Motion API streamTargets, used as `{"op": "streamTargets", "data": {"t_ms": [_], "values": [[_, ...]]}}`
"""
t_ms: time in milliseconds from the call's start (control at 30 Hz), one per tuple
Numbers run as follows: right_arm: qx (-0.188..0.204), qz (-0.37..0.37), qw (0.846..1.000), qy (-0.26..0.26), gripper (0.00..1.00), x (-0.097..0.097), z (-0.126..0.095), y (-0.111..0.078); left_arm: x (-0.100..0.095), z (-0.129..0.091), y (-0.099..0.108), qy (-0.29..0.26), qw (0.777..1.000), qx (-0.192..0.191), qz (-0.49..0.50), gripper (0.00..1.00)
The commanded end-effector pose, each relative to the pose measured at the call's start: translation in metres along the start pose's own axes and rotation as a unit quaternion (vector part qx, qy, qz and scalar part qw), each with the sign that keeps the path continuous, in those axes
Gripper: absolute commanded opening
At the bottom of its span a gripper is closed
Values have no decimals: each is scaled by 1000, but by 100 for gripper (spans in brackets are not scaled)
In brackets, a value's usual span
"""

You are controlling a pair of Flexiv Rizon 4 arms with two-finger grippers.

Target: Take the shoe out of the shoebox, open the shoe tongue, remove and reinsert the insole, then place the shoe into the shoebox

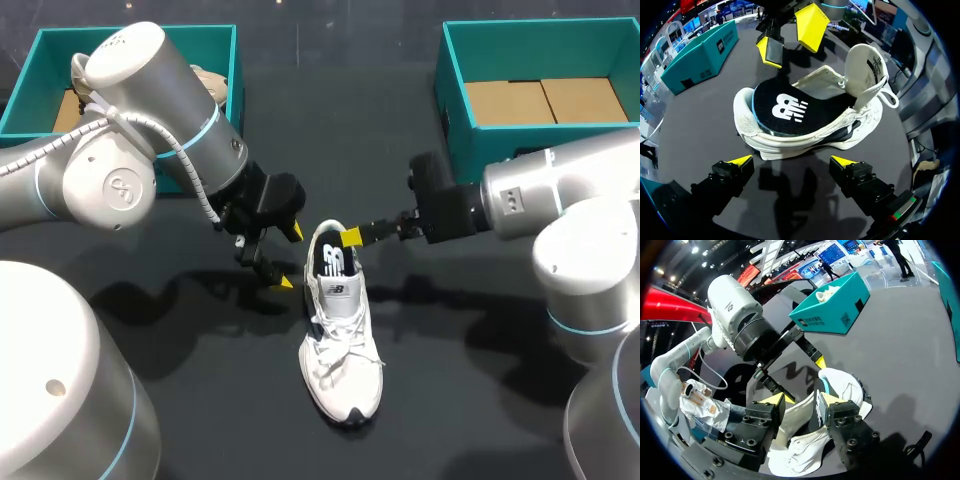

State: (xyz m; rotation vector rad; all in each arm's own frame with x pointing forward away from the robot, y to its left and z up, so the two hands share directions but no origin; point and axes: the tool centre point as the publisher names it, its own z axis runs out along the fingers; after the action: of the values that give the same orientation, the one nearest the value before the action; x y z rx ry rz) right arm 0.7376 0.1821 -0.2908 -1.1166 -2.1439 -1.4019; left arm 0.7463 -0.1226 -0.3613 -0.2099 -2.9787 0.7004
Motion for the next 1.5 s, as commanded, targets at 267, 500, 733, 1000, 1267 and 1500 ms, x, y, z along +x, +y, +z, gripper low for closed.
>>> {"op": "streamTargets", "data": {"t_ms": [267,500,733,1000,1267,1500], "values": [[31,49,997,-54,41,-9,-34,8,0,2,0,0,1000,0,0,100],[50,90,991,-83,0,-12,-46,9,0,2,0,0,1000,0,0,100],[71,127,978,-150,0,-16,-54,15,0,2,0,0,1000,0,0,100],[89,161,956,-227,0,-8,-58,24,0,2,0,0,1000,0,0,100],[89,161,956,-227,0,-8,-58,24,0,2,0,0,1000,0,0,100],[103,180,935,-288,0,5,-45,14,0,-10,13,3,1000,-6,20,100]]}}
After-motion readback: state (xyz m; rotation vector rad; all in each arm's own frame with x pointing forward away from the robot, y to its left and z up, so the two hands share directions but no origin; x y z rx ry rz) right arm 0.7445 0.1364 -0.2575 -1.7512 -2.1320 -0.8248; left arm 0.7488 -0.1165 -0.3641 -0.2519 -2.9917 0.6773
